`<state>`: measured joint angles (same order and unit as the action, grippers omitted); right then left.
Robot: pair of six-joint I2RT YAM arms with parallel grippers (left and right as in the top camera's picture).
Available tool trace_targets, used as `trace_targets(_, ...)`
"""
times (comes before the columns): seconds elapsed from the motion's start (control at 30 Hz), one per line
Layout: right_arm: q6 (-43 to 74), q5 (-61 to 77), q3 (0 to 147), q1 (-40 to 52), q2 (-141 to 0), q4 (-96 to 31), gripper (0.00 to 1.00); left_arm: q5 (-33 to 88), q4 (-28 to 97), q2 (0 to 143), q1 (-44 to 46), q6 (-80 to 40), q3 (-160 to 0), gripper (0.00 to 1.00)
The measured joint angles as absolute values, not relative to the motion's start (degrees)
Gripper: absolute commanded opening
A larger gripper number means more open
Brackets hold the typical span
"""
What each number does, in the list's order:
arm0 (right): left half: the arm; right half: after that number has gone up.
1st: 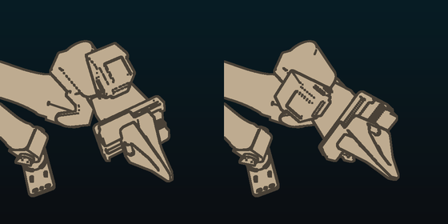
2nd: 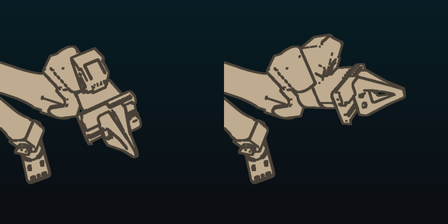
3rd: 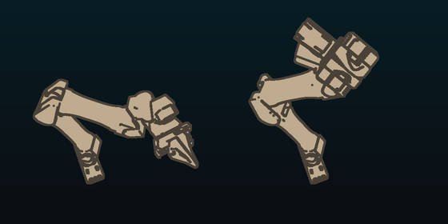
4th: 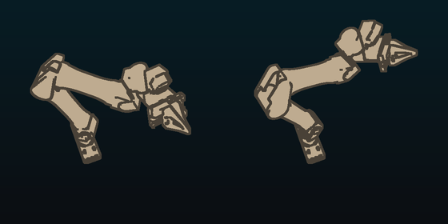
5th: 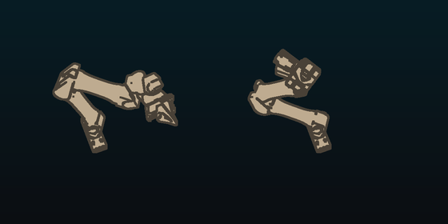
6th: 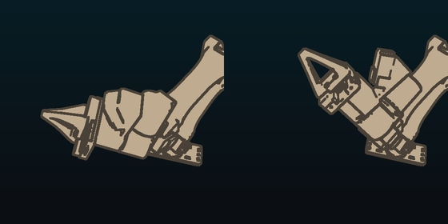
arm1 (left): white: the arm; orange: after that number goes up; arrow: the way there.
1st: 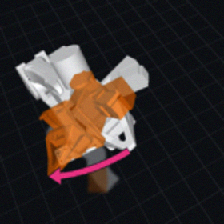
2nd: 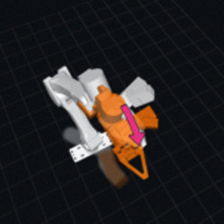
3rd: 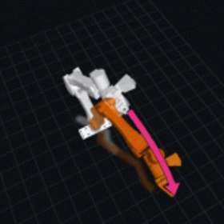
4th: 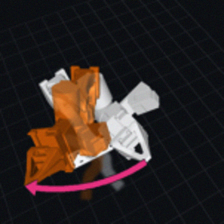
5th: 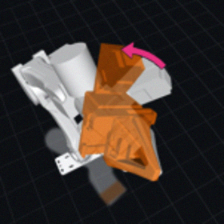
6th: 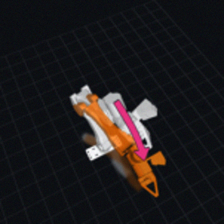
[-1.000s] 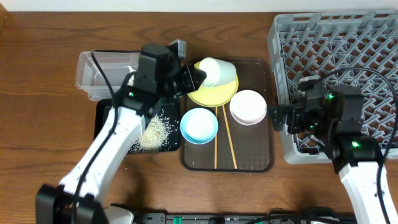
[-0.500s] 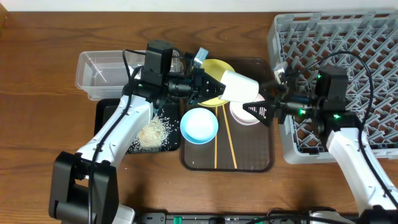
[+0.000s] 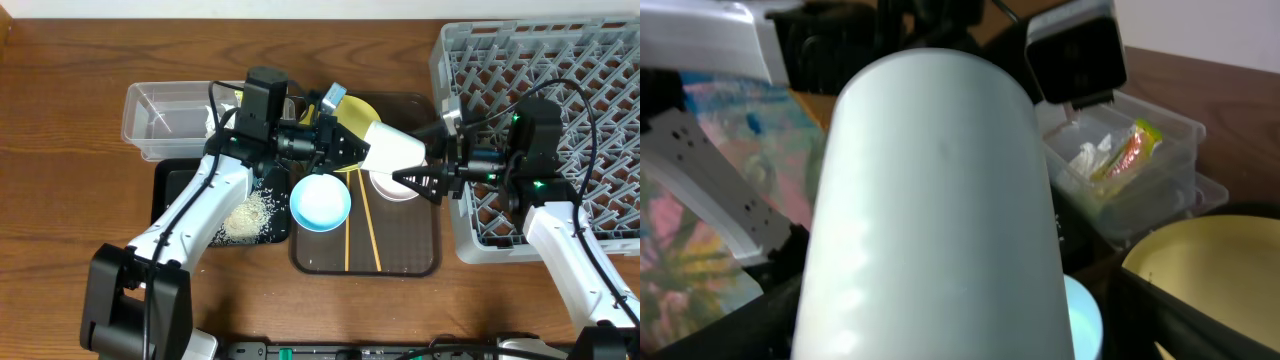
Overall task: Sort waste into correct bins and load items into the dishwasher rack
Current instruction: 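Lift the white cup and hand it to the right gripper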
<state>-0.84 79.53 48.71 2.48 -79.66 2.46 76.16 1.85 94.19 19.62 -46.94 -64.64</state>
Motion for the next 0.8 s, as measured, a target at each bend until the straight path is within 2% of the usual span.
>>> trace_targets(0.13,1.26,80.12,48.71,2.48,-79.66,5.34,0.78,76.14,1.83,94.19,19.73,-46.96,-64.64,0.06)
trace_targets(0.2,2.15,80.47,48.71,2.48,-79.66,5.65,0.71,76.09,1.85,94.19,19.73,-46.98,-64.64,0.06)
trace_targets(0.4,3.11,81.21,48.71,2.48,-79.66,5.74,0.63,75.88,1.85,94.19,19.73,-47.42,-64.64,0.06)
trace_targets(0.43,3.31,81.21,48.71,2.48,-79.66,5.69,0.63,75.9,1.85,94.19,19.73,-47.42,-64.64,0.09)
trace_targets(0.5,3.49,81.21,48.71,2.48,-79.66,5.56,0.63,75.9,1.8,94.19,19.73,-47.24,-64.64,0.43)
trace_targets(0.53,3.51,81.12,48.71,2.48,-79.66,5.39,0.61,75.9,1.69,94.19,19.73,-47.16,-64.64,0.5)
trace_targets(0.63,3.57,79.9,48.71,2.48,-79.66,4.29,0.56,74.89,2.48,94.19,19.73,-44.18,-64.64,0.59)
trace_targets(0.8,3.79,73.25,48.71,2.46,-79.66,1.78,0.54,63.24,14.68,94.17,19.73,-34.68,-64.64,0.63)
